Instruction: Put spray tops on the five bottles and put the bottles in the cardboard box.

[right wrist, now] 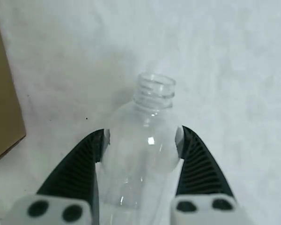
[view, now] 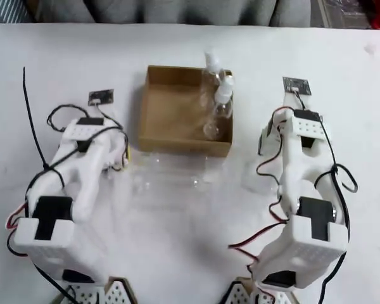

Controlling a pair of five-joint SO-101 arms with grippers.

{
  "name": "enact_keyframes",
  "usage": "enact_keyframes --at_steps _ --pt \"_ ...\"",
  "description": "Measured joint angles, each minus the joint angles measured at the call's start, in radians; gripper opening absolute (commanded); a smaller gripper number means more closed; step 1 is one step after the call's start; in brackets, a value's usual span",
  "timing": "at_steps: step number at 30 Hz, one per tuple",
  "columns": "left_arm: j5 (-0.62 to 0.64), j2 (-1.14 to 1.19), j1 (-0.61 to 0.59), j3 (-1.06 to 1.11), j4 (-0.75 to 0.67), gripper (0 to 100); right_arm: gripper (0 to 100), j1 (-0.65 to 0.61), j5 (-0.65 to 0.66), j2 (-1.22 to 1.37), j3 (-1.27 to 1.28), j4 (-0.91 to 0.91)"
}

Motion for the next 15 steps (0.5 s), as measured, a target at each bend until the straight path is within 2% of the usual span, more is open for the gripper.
enact_keyframes --at_steps 5,10,15 --pt "-0.098 0.0 0.0 0.0 0.04 2 1.5 0.0 0.0 0.0 0.0 0.0" --pt "-0.117 -0.049 0.0 0.04 0.052 2 1.5 0.0 0.003 0.0 0.0 0.0" --pt "-0.118 -0.173 0.0 0.19 -0.058 2 1.5 0.0 0.003 0.0 0.0 0.0"
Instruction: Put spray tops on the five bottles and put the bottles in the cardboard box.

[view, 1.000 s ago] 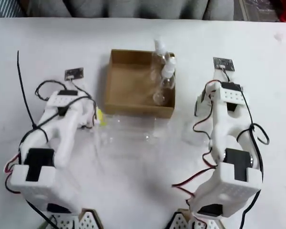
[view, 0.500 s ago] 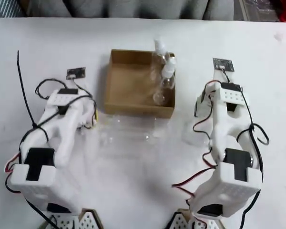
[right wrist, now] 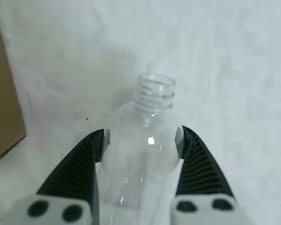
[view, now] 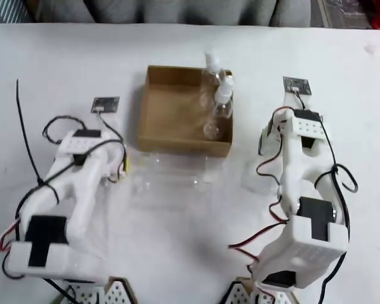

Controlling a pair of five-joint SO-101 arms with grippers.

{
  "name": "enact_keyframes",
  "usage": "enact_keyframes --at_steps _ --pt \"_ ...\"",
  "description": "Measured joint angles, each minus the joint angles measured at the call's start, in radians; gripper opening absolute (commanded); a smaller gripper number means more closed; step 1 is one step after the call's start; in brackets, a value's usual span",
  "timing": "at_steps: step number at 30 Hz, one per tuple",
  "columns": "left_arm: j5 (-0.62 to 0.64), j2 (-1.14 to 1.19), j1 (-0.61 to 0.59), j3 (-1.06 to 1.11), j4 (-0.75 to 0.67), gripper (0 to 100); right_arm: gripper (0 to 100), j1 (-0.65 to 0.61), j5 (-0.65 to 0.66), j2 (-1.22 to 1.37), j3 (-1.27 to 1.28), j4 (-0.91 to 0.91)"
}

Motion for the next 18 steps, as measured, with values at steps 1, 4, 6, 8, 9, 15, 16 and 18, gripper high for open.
enact_keyframes --at_steps 1,4,6,8,9,15,16,18 --pt "0.0 -0.023 0.0 0.025 -0.021 2 1.5 0.0 0.0 0.0 0.0 0.0" --pt "0.0 -0.081 0.0 0.087 -0.083 2 1.5 0.0 0.0 0.0 0.0 0.015" --pt "-0.002 -0.104 0.0 0.11 -0.112 2 1.5 0.0 0.0 -0.005 0.0 0.041" --pt "-0.002 -0.123 0.0 0.124 -0.129 2 1.5 0.0 0.0 -0.028 0.005 0.06" --pt "-0.002 -0.127 0.0 0.126 -0.132 2 1.5 0.0 0.0 -0.049 0.011 0.072" --pt "-0.002 -0.133 0.0 0.127 -0.133 2 1.5 0.0 0.023 -0.23 0.083 0.127" --pt "-0.002 -0.133 0.0 0.127 -0.133 2 1.5 0.0 0.028 -0.265 0.1 0.132" --pt "-0.002 -0.158 -0.003 0.135 -0.133 2 1.5 0.0 0.035 -0.339 0.14 0.133"
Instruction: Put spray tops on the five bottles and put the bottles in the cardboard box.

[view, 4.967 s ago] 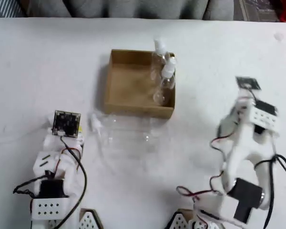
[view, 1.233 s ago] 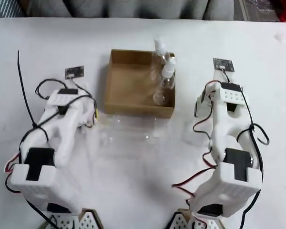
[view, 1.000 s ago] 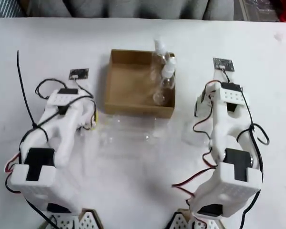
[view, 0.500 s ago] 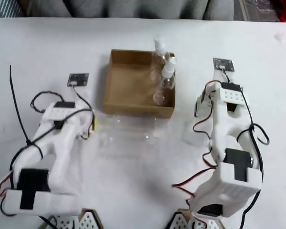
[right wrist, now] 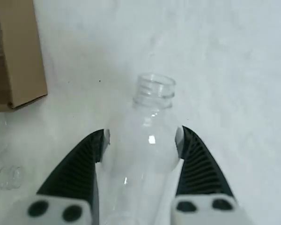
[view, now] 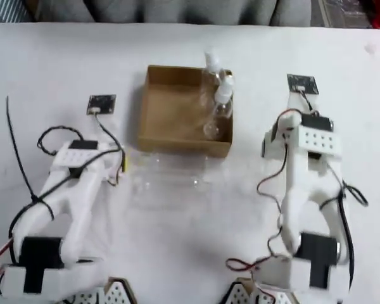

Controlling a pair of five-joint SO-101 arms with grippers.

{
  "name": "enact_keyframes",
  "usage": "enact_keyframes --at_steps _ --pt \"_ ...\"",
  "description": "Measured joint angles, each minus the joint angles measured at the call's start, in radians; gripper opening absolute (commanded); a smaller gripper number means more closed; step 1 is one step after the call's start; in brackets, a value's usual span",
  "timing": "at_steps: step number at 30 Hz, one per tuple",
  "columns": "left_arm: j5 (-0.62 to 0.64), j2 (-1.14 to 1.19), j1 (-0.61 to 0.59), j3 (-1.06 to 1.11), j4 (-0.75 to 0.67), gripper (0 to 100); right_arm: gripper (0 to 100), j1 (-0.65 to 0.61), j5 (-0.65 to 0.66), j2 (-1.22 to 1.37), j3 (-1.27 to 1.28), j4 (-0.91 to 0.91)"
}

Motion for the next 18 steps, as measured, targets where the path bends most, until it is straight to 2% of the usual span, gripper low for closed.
enact_keyframes --at_steps 6,11,18 --pt "0.0 -0.086 -0.021 0.052 -0.015 2 1.5 -0.037 0.006 -0.212 0.084 0.015" --pt "0.0 -0.124 -0.021 0.109 -0.091 2 1.5 -0.163 0.008 -0.408 0.203 -0.018" --pt "0.0 -0.144 -0.029 0.118 -0.103 2 1.5 -0.273 0.008 -0.718 0.388 -0.101"
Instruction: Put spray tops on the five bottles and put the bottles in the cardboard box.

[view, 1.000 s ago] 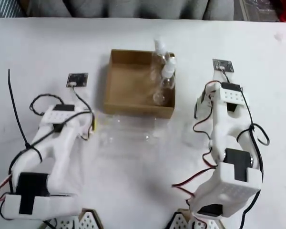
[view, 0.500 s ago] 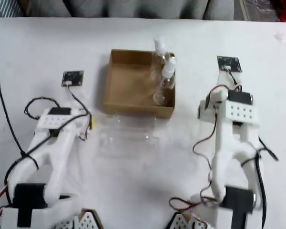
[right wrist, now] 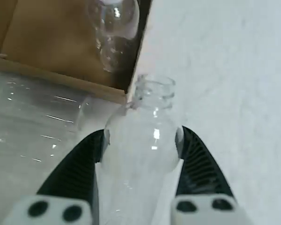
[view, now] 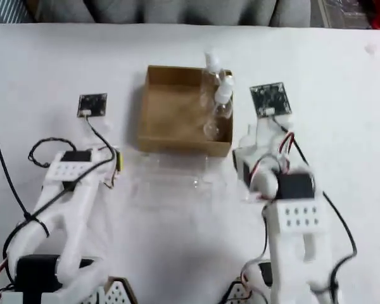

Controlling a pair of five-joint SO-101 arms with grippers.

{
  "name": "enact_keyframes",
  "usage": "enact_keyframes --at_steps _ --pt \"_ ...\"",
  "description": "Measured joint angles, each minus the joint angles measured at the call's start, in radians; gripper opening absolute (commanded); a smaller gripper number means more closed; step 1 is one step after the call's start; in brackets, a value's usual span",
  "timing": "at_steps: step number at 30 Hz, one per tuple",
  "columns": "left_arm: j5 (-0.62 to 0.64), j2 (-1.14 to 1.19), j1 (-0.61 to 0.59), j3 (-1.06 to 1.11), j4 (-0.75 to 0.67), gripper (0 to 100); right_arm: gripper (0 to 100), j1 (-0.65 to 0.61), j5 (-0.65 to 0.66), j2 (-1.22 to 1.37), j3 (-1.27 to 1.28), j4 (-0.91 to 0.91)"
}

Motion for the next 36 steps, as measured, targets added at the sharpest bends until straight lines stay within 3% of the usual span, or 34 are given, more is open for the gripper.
enact_keyframes --at_steps 11,20,30,33,36 --pt "0.0 0.0 -0.012 0.0 0.0 2 1.5 -0.245 0.0 -0.333 0.307 -0.279" --pt "0.0 0.0 -0.028 0.0 0.0 2 1.5 -0.316 -0.002 -0.532 0.555 -0.505" --pt "0.0 0.0 -0.029 0.0 0.0 2 1.5 -0.583 -0.002 -0.801 0.876 -0.835" --pt "0.0 0.0 -0.029 0.0 0.0 2 1.5 -0.615 -0.015 -0.888 0.888 -0.839" --pt "0.0 0.0 -0.029 0.0 0.0 2 1.5 -0.615 -0.109 -0.918 0.888 -0.838"
